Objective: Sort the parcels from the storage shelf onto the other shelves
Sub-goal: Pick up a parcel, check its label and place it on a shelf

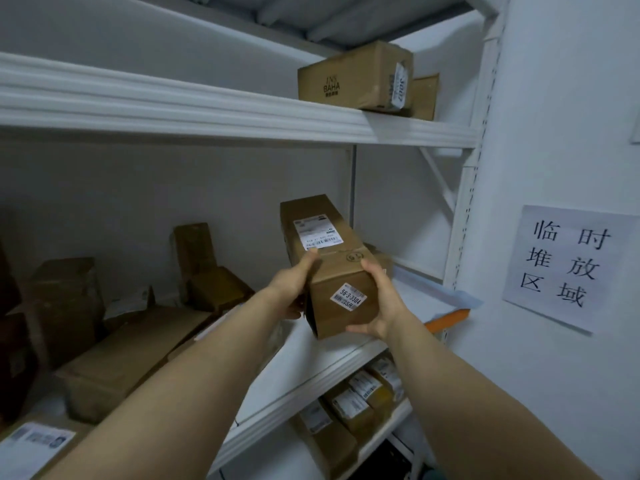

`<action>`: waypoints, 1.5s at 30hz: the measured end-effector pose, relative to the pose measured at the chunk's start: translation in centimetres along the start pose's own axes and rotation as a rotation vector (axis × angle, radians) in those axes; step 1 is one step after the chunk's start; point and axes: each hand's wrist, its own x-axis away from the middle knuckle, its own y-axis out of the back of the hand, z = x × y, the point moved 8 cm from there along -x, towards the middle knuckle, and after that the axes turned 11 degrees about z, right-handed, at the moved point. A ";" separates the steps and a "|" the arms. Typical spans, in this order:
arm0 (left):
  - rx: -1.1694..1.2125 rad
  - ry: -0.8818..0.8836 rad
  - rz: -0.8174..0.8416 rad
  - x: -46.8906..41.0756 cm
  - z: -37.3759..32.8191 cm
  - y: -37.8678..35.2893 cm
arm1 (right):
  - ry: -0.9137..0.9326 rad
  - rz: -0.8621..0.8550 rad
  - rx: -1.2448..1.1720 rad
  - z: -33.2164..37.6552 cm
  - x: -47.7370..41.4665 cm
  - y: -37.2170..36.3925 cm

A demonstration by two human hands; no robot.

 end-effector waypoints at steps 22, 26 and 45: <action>0.148 -0.078 0.005 5.7 0.7 -11.9 | -0.079 0.105 -0.336 -3.2 8.2 7.9; 0.153 -0.101 0.002 5.4 1.0 -13.2 | -0.126 0.055 -0.339 -4.2 9.3 9.6; 0.035 -0.116 -0.029 6.9 0.3 -14.2 | -0.103 0.088 -0.346 -3.9 11.7 10.6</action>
